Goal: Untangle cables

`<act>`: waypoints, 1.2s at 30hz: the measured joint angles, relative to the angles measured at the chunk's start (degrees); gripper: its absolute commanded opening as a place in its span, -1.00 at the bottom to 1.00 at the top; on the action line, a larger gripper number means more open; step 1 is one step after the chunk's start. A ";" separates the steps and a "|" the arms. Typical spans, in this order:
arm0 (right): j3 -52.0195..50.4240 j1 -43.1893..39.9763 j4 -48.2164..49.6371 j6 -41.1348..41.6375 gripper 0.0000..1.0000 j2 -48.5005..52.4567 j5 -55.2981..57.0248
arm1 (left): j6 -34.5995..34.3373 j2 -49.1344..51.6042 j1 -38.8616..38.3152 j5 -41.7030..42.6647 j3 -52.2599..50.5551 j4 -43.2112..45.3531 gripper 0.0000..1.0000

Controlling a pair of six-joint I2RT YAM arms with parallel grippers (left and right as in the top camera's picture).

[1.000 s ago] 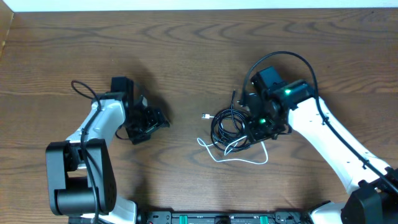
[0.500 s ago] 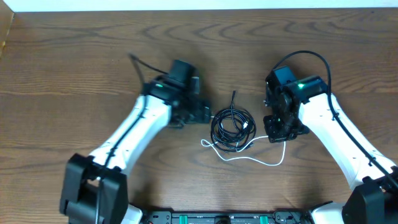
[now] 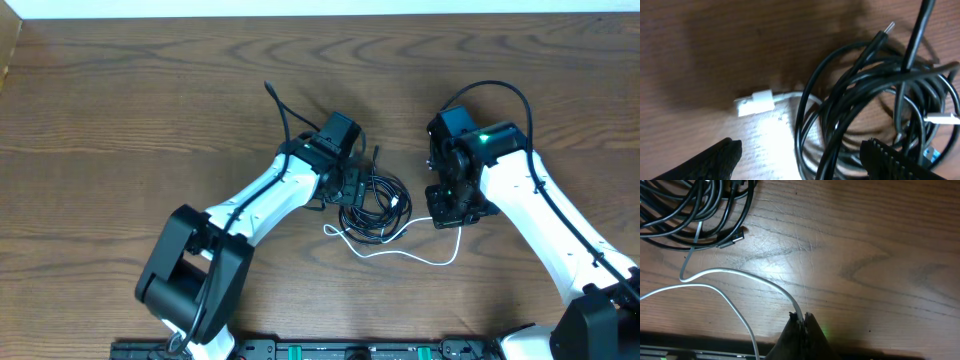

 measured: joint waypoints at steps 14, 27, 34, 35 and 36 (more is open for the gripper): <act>0.00 0.00 0.20 0.00 -0.98 0.00 0.00 | 0.26 5.49 -1.79 -1.27 0.00 6.86 -0.84; 0.00 0.15 2.69 -1.86 -0.98 0.00 -2.75 | -3.50 -5.55 15.10 -0.61 0.00 1.95 -0.85; 0.00 0.17 4.66 -2.01 -0.98 0.00 -3.32 | -4.50 -7.89 28.37 21.62 0.00 0.81 -0.85; 0.00 0.17 4.85 -2.01 -0.98 0.00 -3.37 | -4.44 -7.89 30.42 26.05 -0.02 1.01 -0.85; 0.00 0.20 5.16 -2.03 -0.98 0.00 -3.56 | -4.20 -7.89 32.24 29.88 -0.02 1.40 -0.85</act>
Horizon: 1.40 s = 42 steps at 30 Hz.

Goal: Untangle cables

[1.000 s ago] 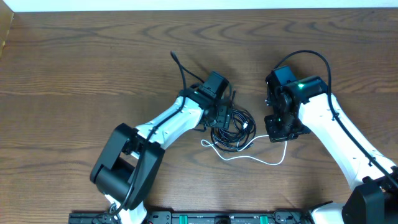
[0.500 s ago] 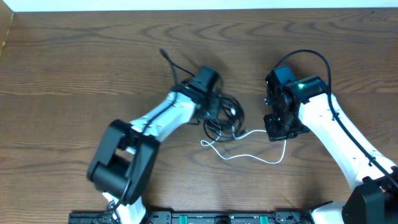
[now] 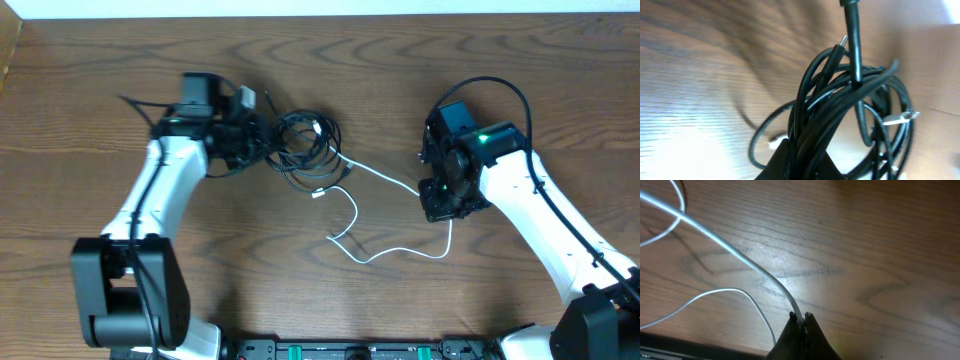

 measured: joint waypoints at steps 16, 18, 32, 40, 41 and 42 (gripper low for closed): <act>0.00 2.58 4.31 -15.63 -0.98 0.00 -19.89 | 9.27 0.00 7.61 6.34 -0.35 -4.52 -0.66; 0.00 2.58 5.60 -14.80 -0.98 0.00 -19.52 | 9.57 0.00 6.64 3.19 -1.44 -3.80 -0.66; -6.56 11.32 22.47 -9.73 -0.98 0.07 -20.61 | 10.38 0.50 5.16 -6.21 -7.41 -0.61 0.03; -7.85 17.99 30.10 -5.92 -0.98 0.20 -21.11 | 10.43 2.01 5.16 -8.28 -7.43 -0.09 -0.10; -7.85 18.40 30.18 -5.64 -0.98 0.26 -21.14 | 10.43 2.01 5.16 -8.44 -7.43 -0.09 -0.10; -7.85 18.69 30.18 -5.42 -0.98 0.46 -21.16 | 10.43 2.01 5.16 -8.46 -7.43 -0.09 -0.10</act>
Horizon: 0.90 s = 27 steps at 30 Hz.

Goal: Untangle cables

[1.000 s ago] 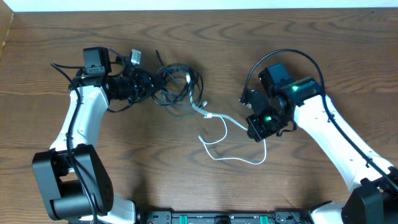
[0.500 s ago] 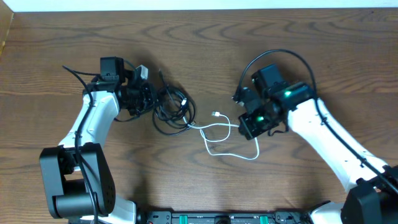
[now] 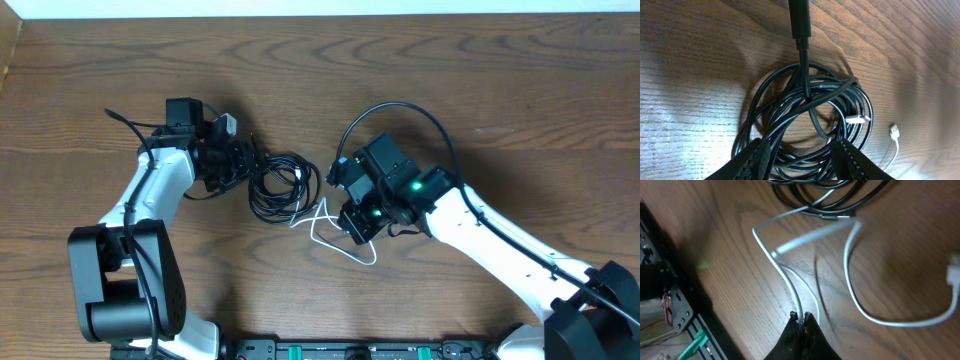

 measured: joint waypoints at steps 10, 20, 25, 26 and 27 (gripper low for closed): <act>-0.07 0.31 -0.98 1.62 -0.98 1.88 0.31 | -0.07 0.09 -2.69 -2.93 0.00 -0.13 -0.25; -0.11 0.31 -4.35 7.50 -0.98 2.54 9.46 | -1.62 -5.03 -9.84 -11.23 0.04 -4.81 -0.22; -0.11 0.31 -4.09 9.35 -0.98 4.35 10.62 | -5.22 -10.69 -14.40 -17.33 0.39 -5.66 -0.04; -0.11 0.31 -4.02 9.70 -0.98 4.98 10.69 | -5.77 -10.88 -15.32 -18.32 0.46 -5.55 -0.03; -0.11 0.31 -4.00 9.94 -0.98 5.66 10.84 | -6.27 -10.86 -16.28 -19.17 0.46 -5.38 -0.03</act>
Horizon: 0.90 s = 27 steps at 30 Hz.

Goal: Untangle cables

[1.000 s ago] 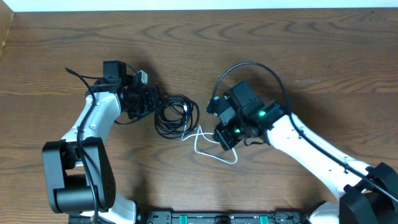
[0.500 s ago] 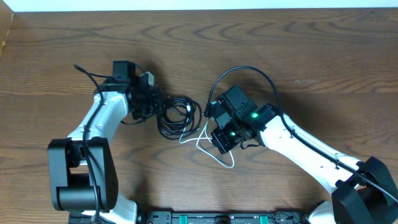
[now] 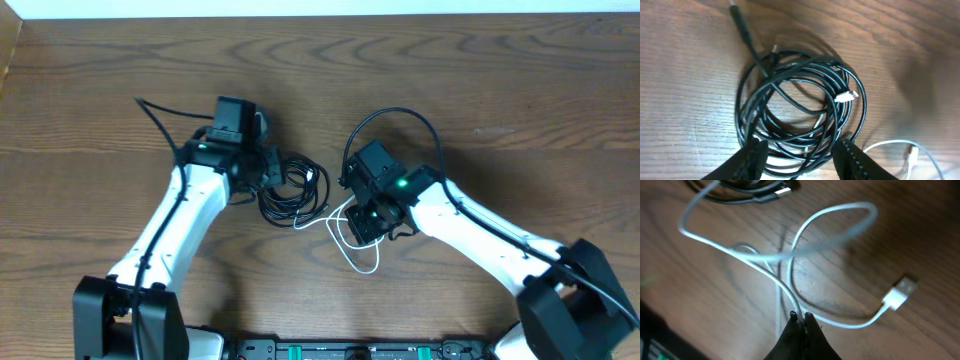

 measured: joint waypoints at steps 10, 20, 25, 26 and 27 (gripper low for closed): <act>-0.07 0.00 -0.07 0.66 -0.98 2.56 0.57 | -2.60 8.22 -5.97 -2.25 0.00 1.84 -0.03; -0.07 -0.02 -0.04 0.81 -0.98 2.58 0.59 | -1.88 15.89 -5.95 -0.44 0.00 5.16 0.04; -0.07 -0.02 -0.07 0.81 -0.98 2.58 0.59 | -0.57 16.11 -5.70 1.90 0.00 5.86 0.03; -0.07 -0.02 -0.04 0.81 -0.98 2.58 0.59 | -0.31 16.11 -5.55 2.23 0.00 5.84 0.03; -0.07 -0.02 -0.04 0.81 -0.98 2.58 0.59 | -0.17 16.11 -5.29 2.62 0.02 5.81 0.03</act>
